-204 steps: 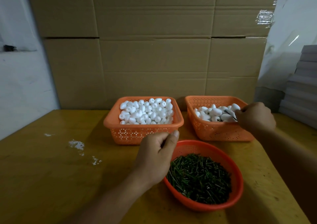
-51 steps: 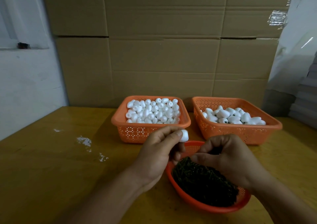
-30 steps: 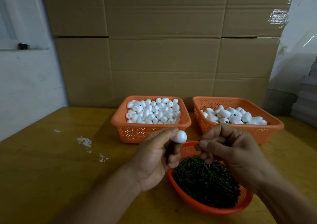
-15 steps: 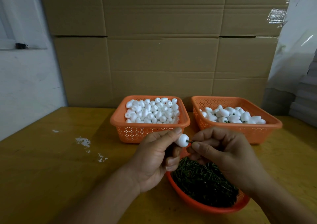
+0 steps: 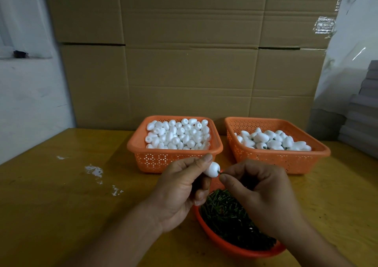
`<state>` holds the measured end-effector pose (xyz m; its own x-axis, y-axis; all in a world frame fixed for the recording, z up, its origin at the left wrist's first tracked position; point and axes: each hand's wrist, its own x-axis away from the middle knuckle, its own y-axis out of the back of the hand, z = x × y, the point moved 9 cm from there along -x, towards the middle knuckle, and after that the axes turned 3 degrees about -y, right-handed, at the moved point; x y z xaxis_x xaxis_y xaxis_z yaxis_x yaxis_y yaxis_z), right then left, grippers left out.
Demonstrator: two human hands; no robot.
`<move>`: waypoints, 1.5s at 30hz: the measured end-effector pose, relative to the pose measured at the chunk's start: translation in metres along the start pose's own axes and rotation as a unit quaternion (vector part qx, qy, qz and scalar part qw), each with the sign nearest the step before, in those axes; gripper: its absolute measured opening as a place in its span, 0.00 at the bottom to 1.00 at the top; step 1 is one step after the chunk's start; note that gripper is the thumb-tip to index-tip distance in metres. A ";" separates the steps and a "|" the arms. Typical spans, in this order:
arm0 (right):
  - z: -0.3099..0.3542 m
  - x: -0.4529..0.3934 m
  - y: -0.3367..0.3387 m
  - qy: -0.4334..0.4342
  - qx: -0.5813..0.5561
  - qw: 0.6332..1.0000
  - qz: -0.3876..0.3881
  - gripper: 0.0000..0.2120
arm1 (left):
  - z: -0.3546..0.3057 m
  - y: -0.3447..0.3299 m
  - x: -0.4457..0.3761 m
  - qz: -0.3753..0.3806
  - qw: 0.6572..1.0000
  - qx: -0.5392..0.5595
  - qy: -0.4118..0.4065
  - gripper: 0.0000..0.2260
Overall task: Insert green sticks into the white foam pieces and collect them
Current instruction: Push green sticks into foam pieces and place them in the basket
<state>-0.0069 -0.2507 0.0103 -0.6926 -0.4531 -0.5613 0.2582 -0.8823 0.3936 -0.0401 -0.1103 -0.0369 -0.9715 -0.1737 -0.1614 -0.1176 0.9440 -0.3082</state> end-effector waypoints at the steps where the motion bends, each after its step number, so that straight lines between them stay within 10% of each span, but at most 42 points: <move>1: -0.001 0.000 0.000 -0.001 0.004 1.000 0.000 0.04 | 0.000 0.000 0.000 0.000 1.000 -0.002 0.000 0.12; 45: -0.010 0.000 -0.011 -0.051 -0.124 0.990 0.033 0.09 | -0.021 -0.005 0.004 0.004 0.966 -0.188 -0.178 0.12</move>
<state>-0.0030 -0.2421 -0.0015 -0.7300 -0.5066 -0.4587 0.4536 -0.8612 0.2292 -0.0476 -0.1098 -0.0158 -0.8482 -0.1888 -0.4949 -0.2426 0.9690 0.0463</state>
